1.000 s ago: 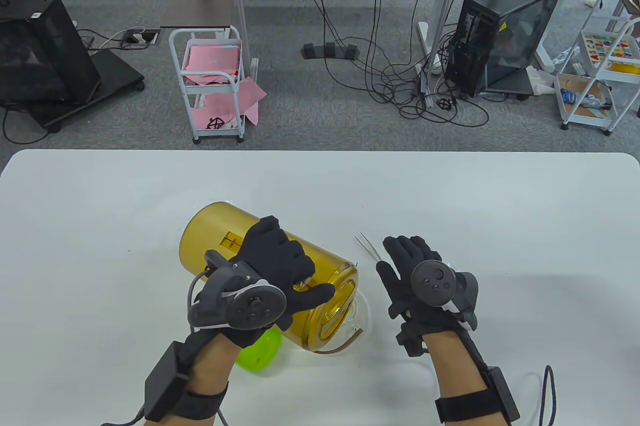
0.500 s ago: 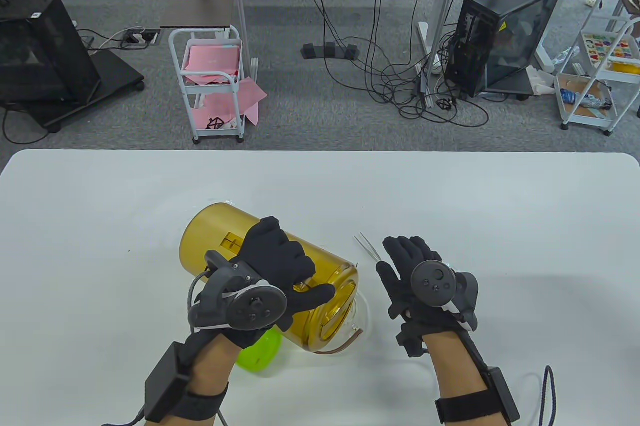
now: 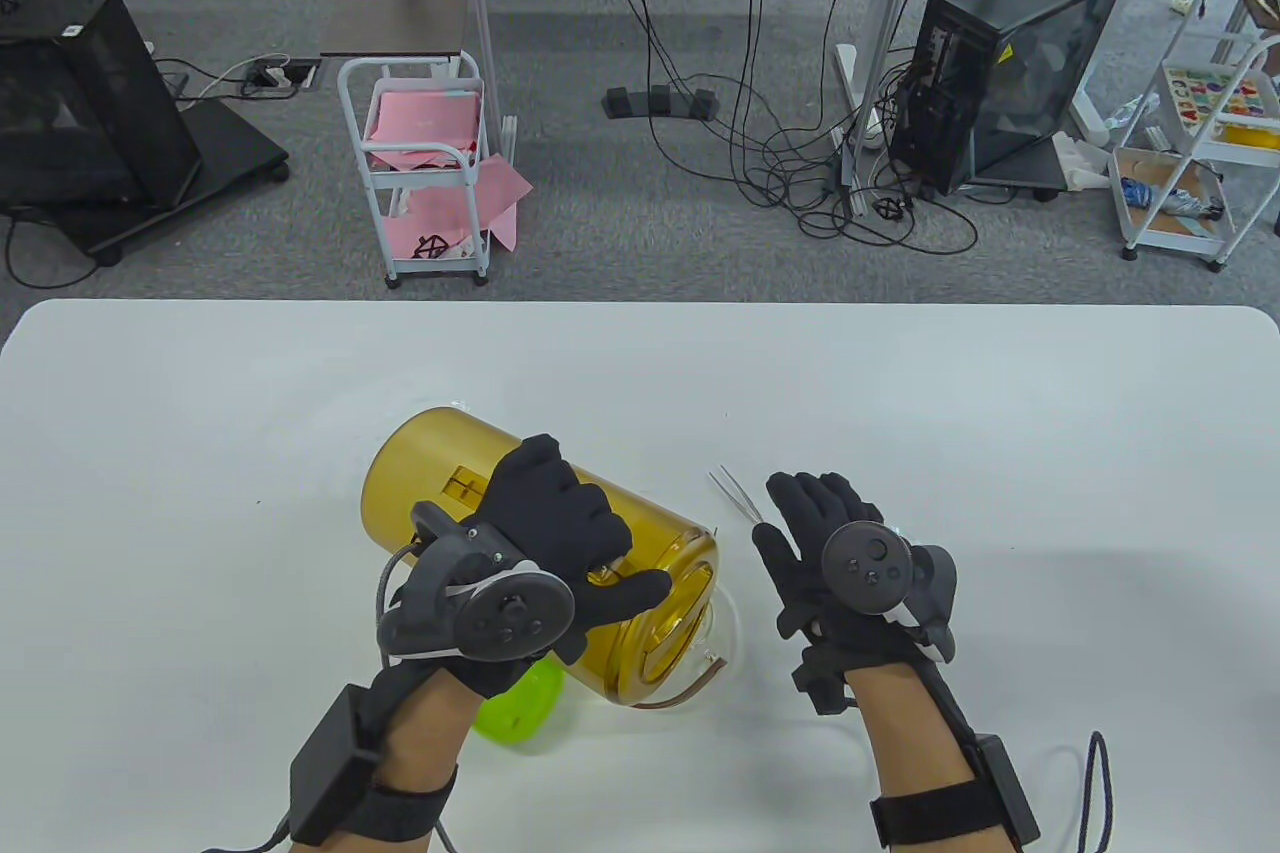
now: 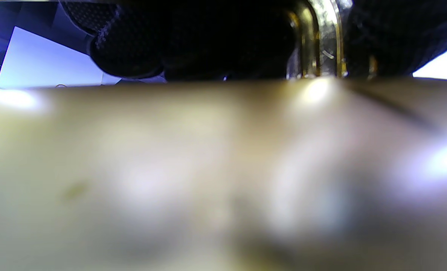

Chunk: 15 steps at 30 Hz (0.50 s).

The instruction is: Make chrysanthemum tea

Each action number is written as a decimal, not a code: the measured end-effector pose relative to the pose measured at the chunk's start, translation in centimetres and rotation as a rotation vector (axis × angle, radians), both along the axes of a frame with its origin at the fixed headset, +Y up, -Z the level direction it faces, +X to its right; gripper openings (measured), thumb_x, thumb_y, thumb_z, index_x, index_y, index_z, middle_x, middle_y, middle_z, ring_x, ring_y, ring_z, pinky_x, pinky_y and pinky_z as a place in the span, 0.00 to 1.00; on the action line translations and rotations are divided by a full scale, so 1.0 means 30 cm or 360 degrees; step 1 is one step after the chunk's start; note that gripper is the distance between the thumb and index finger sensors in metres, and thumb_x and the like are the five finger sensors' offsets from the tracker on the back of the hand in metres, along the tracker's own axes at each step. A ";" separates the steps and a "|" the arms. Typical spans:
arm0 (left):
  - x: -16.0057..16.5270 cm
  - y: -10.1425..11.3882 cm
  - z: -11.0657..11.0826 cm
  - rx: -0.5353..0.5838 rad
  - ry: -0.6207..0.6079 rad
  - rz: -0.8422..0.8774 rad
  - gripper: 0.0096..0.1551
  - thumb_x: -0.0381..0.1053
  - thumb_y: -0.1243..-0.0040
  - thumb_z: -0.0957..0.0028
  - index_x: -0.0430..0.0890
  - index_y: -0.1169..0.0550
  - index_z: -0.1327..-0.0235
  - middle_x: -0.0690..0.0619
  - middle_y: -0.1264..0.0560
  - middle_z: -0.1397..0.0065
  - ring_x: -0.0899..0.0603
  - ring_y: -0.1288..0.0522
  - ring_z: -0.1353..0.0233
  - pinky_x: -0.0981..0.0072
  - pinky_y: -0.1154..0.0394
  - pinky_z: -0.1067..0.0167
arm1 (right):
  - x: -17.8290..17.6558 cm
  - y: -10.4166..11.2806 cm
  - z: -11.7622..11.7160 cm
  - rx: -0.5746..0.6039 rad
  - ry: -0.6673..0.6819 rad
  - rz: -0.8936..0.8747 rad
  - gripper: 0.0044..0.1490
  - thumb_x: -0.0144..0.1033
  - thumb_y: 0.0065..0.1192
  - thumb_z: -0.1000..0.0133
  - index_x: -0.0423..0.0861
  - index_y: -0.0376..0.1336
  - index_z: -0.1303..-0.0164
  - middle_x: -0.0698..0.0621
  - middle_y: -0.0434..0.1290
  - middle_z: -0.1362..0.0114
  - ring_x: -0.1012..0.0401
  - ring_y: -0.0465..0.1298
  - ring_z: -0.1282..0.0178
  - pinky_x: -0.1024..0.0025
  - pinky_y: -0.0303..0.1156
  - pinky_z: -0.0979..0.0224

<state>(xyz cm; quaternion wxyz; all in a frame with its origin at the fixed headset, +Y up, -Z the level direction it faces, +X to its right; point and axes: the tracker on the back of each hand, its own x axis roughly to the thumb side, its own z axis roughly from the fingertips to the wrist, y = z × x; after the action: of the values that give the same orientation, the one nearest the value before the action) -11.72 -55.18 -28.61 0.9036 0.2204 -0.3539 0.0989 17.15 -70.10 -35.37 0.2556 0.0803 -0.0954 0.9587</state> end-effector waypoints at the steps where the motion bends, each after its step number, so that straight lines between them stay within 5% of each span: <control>1: 0.000 0.000 0.000 0.0001 0.0000 0.0000 0.28 0.77 0.30 0.52 0.51 0.10 0.72 0.51 0.13 0.63 0.38 0.20 0.50 0.28 0.39 0.25 | 0.000 0.000 0.000 0.0000 0.0000 0.0000 0.41 0.61 0.54 0.39 0.54 0.58 0.17 0.46 0.62 0.15 0.40 0.59 0.13 0.33 0.53 0.22; 15: 0.002 -0.001 0.002 0.0002 -0.0003 -0.0006 0.28 0.77 0.30 0.51 0.51 0.10 0.72 0.51 0.13 0.63 0.38 0.20 0.50 0.28 0.39 0.25 | 0.000 -0.002 -0.001 -0.0001 -0.0001 0.0000 0.41 0.61 0.53 0.40 0.54 0.58 0.16 0.46 0.62 0.15 0.40 0.59 0.13 0.33 0.53 0.22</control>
<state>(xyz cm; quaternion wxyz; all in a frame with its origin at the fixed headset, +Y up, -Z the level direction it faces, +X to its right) -11.67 -55.20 -28.56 0.9033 0.2200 -0.3552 0.0971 17.16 -70.16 -35.40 0.2557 0.0800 -0.0952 0.9587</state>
